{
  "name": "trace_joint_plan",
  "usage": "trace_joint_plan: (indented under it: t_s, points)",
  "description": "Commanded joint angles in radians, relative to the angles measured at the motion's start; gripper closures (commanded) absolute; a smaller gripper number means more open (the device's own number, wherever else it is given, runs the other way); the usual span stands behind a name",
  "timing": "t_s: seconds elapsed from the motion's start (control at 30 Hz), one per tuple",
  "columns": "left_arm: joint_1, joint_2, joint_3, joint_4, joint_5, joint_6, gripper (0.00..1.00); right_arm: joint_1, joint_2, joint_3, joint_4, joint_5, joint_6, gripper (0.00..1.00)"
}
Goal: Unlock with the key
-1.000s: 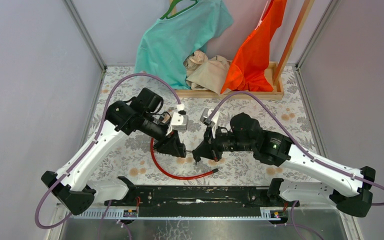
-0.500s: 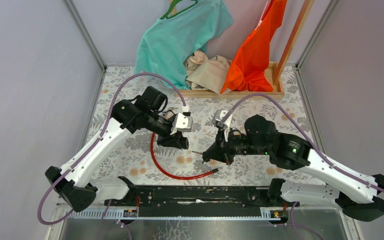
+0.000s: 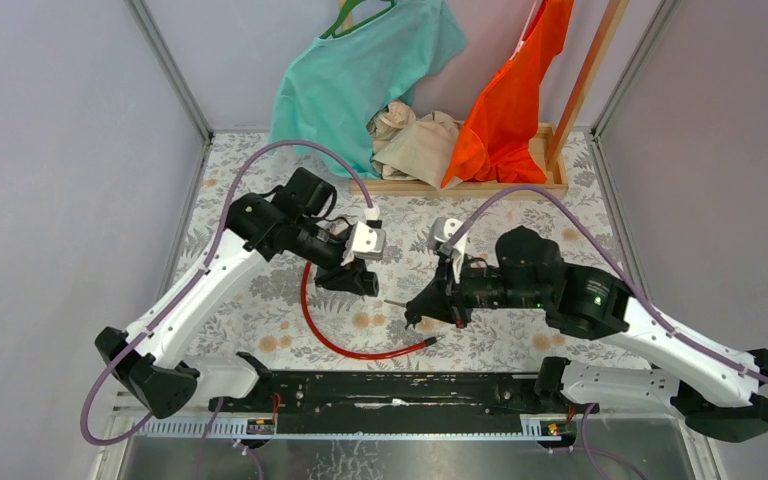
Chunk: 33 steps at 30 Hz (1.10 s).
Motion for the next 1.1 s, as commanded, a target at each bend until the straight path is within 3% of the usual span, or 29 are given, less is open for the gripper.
trace_joint_plan:
  t_s: [0.0, 1.07]
  points:
    - [0.0, -0.019, 0.101, -0.023, 0.213, 0.039, 1.0, 0.008, 0.027, 0.01, 0.07, -0.028, -0.046, 1.0]
    - [-0.052, -0.012, 0.134, -0.115, 0.284, 0.078, 1.0, 0.007, 0.071, 0.049, 0.012, 0.032, -0.119, 1.0]
